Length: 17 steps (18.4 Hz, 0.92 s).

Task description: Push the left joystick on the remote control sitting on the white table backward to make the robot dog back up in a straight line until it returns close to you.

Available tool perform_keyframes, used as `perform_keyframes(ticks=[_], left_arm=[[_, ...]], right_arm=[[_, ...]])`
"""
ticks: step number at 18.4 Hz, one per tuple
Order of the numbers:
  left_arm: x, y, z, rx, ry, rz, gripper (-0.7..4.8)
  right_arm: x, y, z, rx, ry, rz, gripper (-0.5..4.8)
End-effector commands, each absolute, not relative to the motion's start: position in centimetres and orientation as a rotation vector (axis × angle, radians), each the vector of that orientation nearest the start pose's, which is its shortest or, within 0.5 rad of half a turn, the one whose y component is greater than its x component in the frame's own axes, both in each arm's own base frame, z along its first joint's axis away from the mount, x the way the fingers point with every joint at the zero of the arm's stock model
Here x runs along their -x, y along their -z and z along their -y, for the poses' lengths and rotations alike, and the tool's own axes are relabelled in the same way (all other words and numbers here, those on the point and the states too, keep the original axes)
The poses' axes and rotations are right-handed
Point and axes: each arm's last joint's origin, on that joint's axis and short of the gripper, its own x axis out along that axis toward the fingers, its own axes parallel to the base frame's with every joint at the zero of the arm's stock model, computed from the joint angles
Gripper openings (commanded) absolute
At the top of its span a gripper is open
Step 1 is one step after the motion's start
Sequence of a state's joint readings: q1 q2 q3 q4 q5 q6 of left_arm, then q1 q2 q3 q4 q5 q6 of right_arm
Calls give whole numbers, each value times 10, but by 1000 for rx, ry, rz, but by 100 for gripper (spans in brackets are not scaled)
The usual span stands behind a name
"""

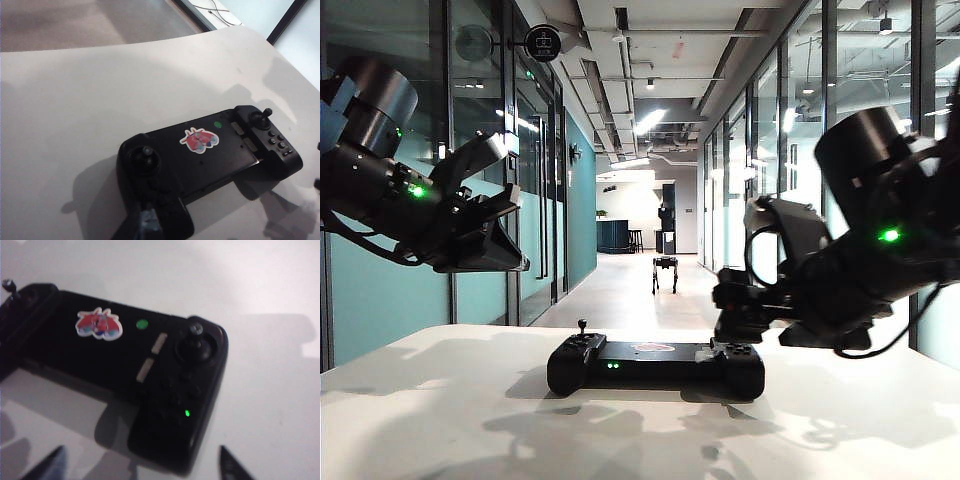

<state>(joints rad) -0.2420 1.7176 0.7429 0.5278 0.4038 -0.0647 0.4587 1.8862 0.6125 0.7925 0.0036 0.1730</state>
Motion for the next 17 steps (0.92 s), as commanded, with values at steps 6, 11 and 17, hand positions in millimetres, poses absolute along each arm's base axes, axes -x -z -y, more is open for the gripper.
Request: perform_keyframes(ticks=[6, 11, 17], left_arm=[[-321, -160, 91, 117, 617, -454, -5], [-321, -160, 91, 118, 618, -454, -5], [-321, -160, 91, 118, 619, -454, -5]], right_arm=[[-307, -83, -152, -57, -391, -591, 377], [-320, -70, -158, -46, -385, -635, 367], [-327, -70, -161, -35, -382, -623, 295]])
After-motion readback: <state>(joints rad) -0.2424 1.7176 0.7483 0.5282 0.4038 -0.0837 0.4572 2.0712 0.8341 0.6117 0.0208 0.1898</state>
